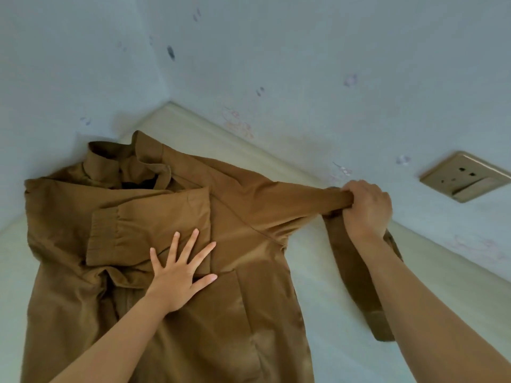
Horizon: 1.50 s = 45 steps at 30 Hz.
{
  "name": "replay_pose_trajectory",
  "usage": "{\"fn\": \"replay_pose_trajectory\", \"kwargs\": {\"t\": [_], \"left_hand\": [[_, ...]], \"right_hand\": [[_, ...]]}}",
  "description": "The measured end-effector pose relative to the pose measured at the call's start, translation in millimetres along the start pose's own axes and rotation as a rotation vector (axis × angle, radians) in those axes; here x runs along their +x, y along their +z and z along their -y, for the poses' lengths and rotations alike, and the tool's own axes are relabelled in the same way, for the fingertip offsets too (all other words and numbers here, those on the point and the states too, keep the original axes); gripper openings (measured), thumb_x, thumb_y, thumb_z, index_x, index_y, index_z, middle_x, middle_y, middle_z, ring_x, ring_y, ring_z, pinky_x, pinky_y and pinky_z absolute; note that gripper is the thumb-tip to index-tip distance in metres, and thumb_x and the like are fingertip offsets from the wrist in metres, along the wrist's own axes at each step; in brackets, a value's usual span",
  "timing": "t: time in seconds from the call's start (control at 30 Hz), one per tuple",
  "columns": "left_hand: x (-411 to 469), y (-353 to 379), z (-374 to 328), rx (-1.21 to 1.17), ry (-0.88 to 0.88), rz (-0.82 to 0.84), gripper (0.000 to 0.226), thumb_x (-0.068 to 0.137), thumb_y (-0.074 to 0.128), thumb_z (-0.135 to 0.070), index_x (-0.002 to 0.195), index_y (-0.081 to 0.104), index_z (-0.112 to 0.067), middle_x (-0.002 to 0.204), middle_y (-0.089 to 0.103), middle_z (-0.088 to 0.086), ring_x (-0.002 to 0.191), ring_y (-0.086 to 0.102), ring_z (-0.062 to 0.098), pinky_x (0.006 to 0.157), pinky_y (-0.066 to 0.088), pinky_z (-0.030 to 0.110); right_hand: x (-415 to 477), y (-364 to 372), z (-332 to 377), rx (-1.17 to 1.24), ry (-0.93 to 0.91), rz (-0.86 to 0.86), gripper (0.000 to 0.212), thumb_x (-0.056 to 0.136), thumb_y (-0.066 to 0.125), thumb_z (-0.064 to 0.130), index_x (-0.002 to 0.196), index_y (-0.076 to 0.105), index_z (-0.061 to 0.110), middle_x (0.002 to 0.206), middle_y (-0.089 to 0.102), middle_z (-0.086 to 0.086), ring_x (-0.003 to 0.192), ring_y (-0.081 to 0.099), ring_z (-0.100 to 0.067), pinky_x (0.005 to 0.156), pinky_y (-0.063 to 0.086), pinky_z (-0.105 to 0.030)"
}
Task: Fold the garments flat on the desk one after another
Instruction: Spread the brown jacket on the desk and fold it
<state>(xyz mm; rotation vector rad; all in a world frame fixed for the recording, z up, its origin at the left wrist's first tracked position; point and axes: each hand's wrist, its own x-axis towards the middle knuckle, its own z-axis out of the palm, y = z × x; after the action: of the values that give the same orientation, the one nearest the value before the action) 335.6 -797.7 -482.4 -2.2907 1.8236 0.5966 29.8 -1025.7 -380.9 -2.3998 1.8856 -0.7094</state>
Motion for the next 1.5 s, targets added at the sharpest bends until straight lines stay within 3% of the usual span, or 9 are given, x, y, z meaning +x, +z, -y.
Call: {"fn": "replay_pose_trajectory", "kwargs": {"t": [0.37, 0.5, 0.63, 0.77, 1.0, 1.17, 1.27, 1.43, 1.5], "left_hand": [[45.3, -36.3, -62.1, -0.048, 0.069, -0.268, 0.065, 0.093, 0.007, -0.056, 0.146, 0.032, -0.029, 0.153, 0.032, -0.001, 0.146, 0.019, 0.019, 0.118, 0.010, 0.049], [84.7, -52.1, -119.6, -0.151, 0.161, -0.190, 0.058, 0.098, 0.013, -0.054, 0.151, 0.014, -0.032, 0.160, 0.014, -0.005, 0.148, 0.011, 0.017, 0.118, 0.011, 0.048], [107.3, -52.3, -141.4, -0.091, 0.066, 0.121, 0.068, 0.096, 0.035, -0.057, 0.148, -0.009, -0.048, 0.158, -0.020, -0.011, 0.147, -0.014, 0.029, 0.111, 0.007, 0.069], [116.2, -52.6, -136.9, -0.030, 0.022, 0.193, 0.079, 0.088, 0.037, -0.070, 0.143, -0.016, -0.054, 0.155, -0.030, -0.013, 0.144, -0.022, 0.034, 0.105, 0.003, 0.076], [145.4, -86.6, -153.1, -0.309, 0.200, -0.140, 0.070, 0.085, 0.050, -0.065, 0.143, 0.038, -0.029, 0.158, 0.020, -0.005, 0.146, 0.014, 0.021, 0.116, 0.011, 0.053], [193.4, -105.1, -159.7, -0.159, 0.193, -0.259, 0.055, 0.097, 0.051, -0.027, 0.148, 0.031, -0.020, 0.150, 0.038, 0.009, 0.142, 0.029, 0.027, 0.117, 0.021, 0.048], [208.4, -110.6, -152.0, 0.093, 0.175, -0.072, 0.071, 0.090, 0.061, -0.038, 0.150, 0.025, -0.026, 0.154, 0.031, 0.006, 0.144, 0.022, 0.026, 0.119, 0.009, 0.050], [216.4, -117.0, -129.9, 0.126, 0.110, -0.023, 0.081, 0.077, 0.063, -0.065, 0.142, 0.036, -0.027, 0.143, 0.040, 0.009, 0.132, 0.037, 0.032, 0.114, 0.016, 0.050], [219.9, -120.9, -122.7, 0.152, 0.098, -0.043, 0.067, 0.082, 0.058, -0.063, 0.134, 0.048, -0.022, 0.132, 0.050, 0.010, 0.125, 0.044, 0.033, 0.110, 0.025, 0.048]], "right_hand": [[-33.4, 11.3, -90.0, 0.091, 0.591, 0.477, 0.099, 0.067, 0.085, 0.040, 0.144, 0.024, 0.025, 0.143, 0.034, -0.010, 0.131, 0.039, -0.035, 0.104, 0.037, -0.052], [-43.3, -4.6, -122.0, 0.026, 0.556, 0.688, 0.054, 0.076, 0.073, 0.028, 0.123, 0.047, 0.032, 0.118, 0.056, -0.003, 0.104, 0.054, -0.025, 0.083, 0.050, -0.041], [-36.6, -42.9, -161.0, -0.109, 0.587, 0.201, 0.017, 0.084, 0.059, 0.017, 0.095, 0.062, 0.029, 0.091, 0.066, 0.001, 0.079, 0.055, -0.022, 0.073, 0.044, -0.032], [-32.1, -60.4, -205.9, -0.149, 0.749, 0.004, 0.022, 0.088, 0.060, 0.022, 0.110, 0.061, 0.021, 0.114, 0.060, -0.010, 0.108, 0.052, -0.033, 0.092, 0.036, -0.042], [-68.9, -37.8, -227.7, 0.464, 1.303, -0.027, 0.069, 0.079, 0.068, 0.055, 0.125, 0.051, 0.005, 0.119, 0.059, -0.012, 0.110, 0.056, -0.033, 0.091, 0.047, -0.040], [-74.6, -61.5, -237.7, 0.736, 1.224, 0.104, 0.035, 0.079, 0.077, 0.032, 0.097, 0.066, 0.004, 0.097, 0.066, -0.010, 0.088, 0.060, -0.025, 0.076, 0.046, -0.029], [-72.5, -101.3, -248.5, 0.948, 1.008, 0.371, 0.044, 0.077, 0.070, 0.029, 0.112, 0.066, 0.001, 0.108, 0.071, -0.012, 0.104, 0.065, -0.030, 0.077, 0.055, -0.031], [-56.1, -153.8, -260.6, 1.387, 0.838, 0.112, 0.044, 0.101, 0.037, 0.036, 0.137, 0.051, 0.015, 0.125, 0.065, -0.004, 0.110, 0.064, -0.018, 0.076, 0.058, -0.038], [-56.2, -150.9, -260.7, 1.256, 0.704, 0.252, 0.050, 0.094, 0.055, 0.037, 0.140, 0.046, 0.019, 0.135, 0.058, -0.005, 0.121, 0.057, -0.019, 0.092, 0.053, -0.038]]}}
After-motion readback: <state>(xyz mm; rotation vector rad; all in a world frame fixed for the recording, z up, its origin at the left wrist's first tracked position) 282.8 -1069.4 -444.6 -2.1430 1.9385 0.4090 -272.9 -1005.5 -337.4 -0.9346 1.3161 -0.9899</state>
